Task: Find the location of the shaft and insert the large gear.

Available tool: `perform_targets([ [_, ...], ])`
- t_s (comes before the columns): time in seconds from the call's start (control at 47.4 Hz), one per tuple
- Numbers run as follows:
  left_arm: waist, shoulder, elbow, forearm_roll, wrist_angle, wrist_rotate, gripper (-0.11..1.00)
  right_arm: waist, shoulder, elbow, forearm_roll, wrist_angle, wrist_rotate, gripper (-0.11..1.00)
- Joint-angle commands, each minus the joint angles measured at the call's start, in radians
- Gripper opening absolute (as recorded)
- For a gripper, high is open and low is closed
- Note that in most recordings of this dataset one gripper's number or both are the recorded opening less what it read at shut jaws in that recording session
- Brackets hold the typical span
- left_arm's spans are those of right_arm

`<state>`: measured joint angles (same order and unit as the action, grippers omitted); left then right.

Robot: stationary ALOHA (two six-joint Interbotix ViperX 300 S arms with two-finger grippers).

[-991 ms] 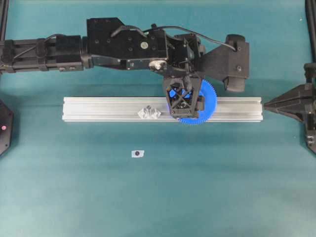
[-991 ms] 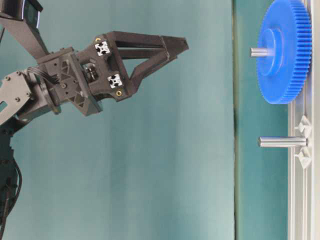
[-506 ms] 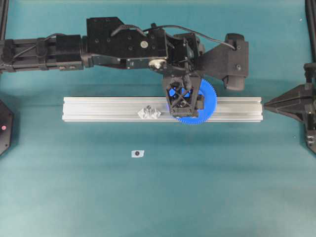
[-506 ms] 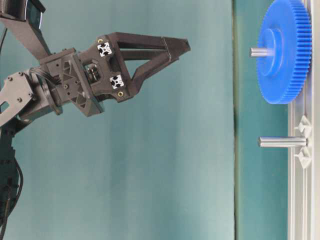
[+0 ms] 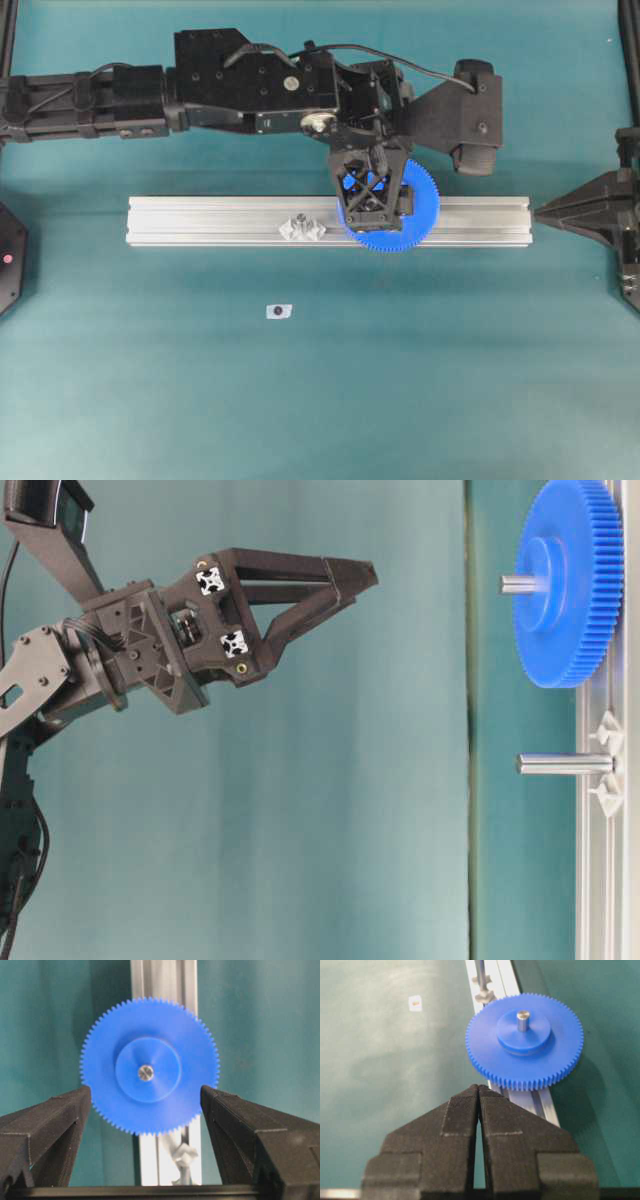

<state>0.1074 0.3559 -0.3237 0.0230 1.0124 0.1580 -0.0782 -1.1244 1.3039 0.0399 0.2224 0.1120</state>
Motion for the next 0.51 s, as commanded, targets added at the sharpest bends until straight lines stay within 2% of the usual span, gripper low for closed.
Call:
perform_targets([
  [0.0, -0.002, -0.051, -0.011, 0.005, -0.006, 0.002, 0.84, -0.002, 0.006, -0.011, -0.002, -0.008, 0.009, 0.02],
  [0.485, -0.002, -0.046, -0.012, 0.005, 0.002, 0.003, 0.84, -0.002, 0.006, -0.012, -0.002, -0.008, 0.009, 0.02],
])
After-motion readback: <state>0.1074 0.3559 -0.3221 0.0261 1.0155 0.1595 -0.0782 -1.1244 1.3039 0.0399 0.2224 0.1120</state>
